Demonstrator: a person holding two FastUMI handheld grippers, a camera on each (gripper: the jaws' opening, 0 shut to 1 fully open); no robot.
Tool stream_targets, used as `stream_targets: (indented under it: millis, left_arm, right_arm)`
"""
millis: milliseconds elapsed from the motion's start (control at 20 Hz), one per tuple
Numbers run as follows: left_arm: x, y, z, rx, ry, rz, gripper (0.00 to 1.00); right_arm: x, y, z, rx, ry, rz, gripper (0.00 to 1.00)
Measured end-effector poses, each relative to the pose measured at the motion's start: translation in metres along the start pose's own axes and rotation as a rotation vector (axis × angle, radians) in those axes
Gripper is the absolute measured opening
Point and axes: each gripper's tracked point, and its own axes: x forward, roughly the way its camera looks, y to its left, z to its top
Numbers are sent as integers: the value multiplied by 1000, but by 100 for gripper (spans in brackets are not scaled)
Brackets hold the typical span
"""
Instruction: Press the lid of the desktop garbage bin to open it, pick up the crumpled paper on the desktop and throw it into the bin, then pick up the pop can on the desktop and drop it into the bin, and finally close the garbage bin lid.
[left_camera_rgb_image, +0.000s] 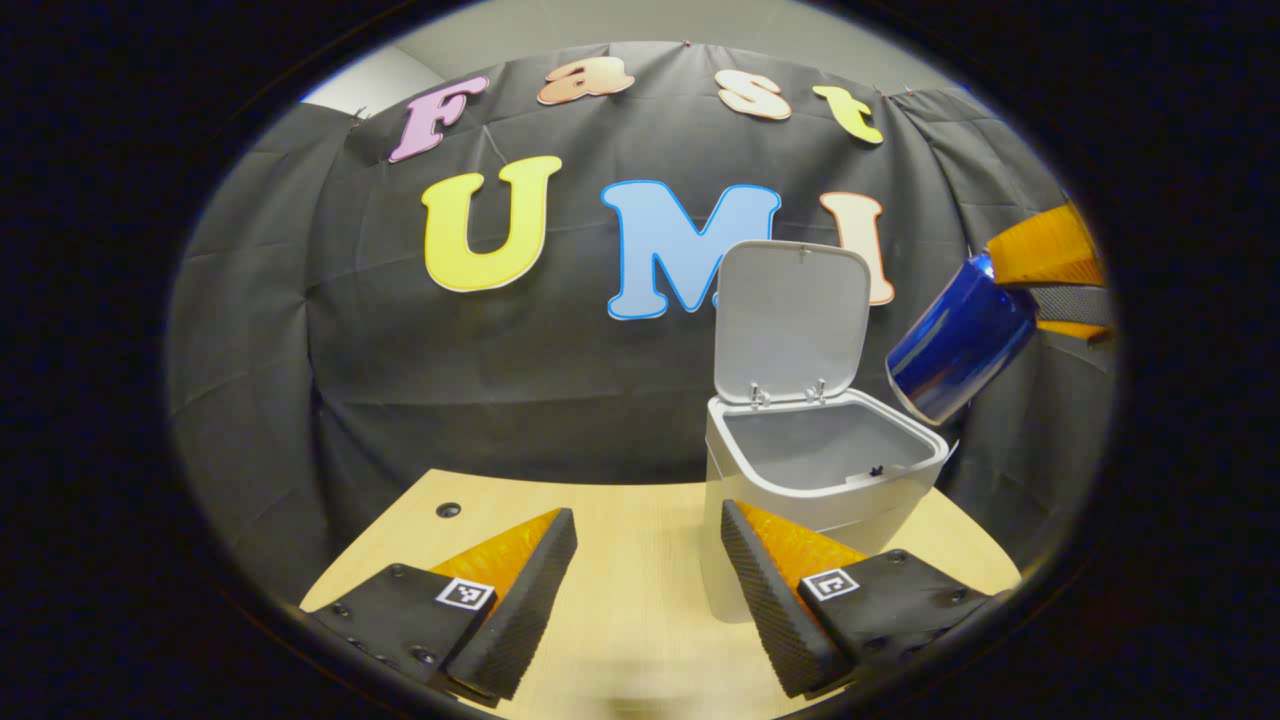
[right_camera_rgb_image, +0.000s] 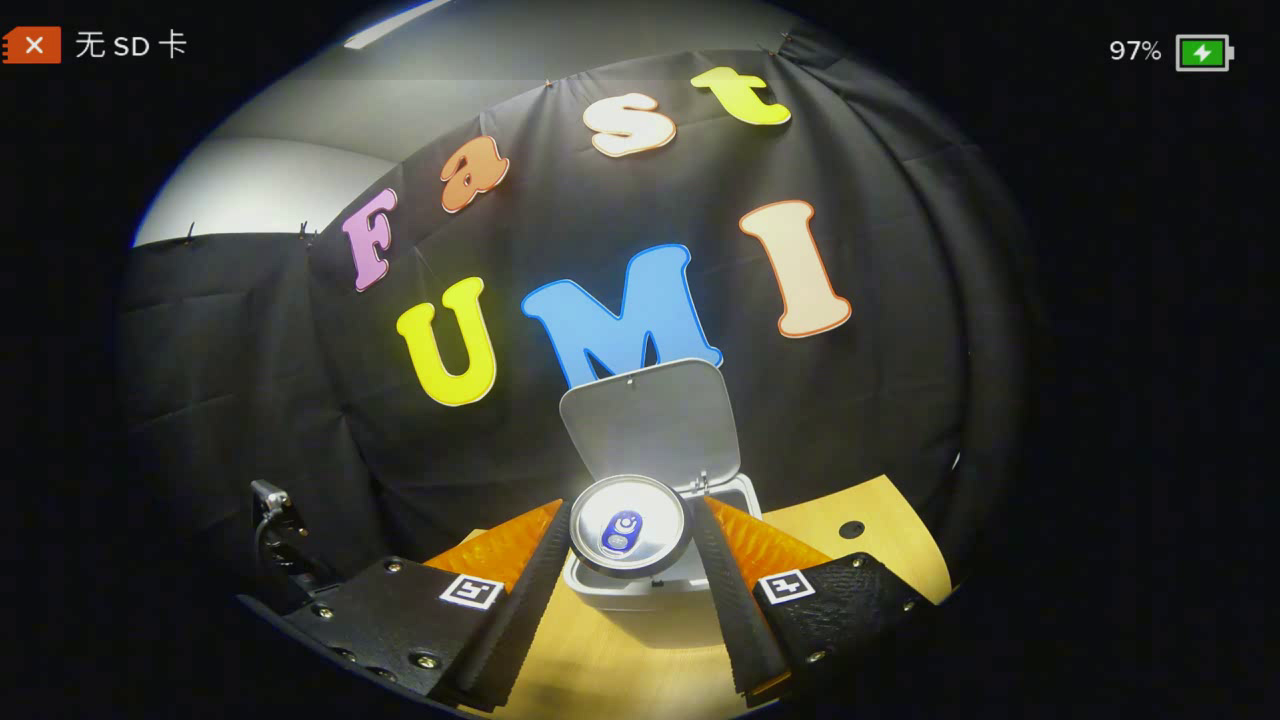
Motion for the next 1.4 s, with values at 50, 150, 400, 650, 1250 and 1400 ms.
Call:
stream_targets:
  millis: [50,150,400,650,1250,1400]
  left_arm:
    - [-1,1,-1,0,3,3,96]
    - [-3,6,-2,1,6,12,100]
    - [-7,18,-7,0,17,36,100]
    - [-9,31,-12,2,29,60,100]
    - [-10,51,-16,15,43,93,100]
    - [-8,55,-15,16,43,94,100]
  right_arm:
    - [5,-3,3,-7,-8,-6,78]
    - [13,-7,8,-10,-19,-14,78]
    - [43,-18,1,-18,-12,-42,78]
    - [72,-25,-13,-31,19,-61,78]
    - [110,-38,-58,-70,123,-102,82]
    - [110,-35,-54,-59,110,-98,83]
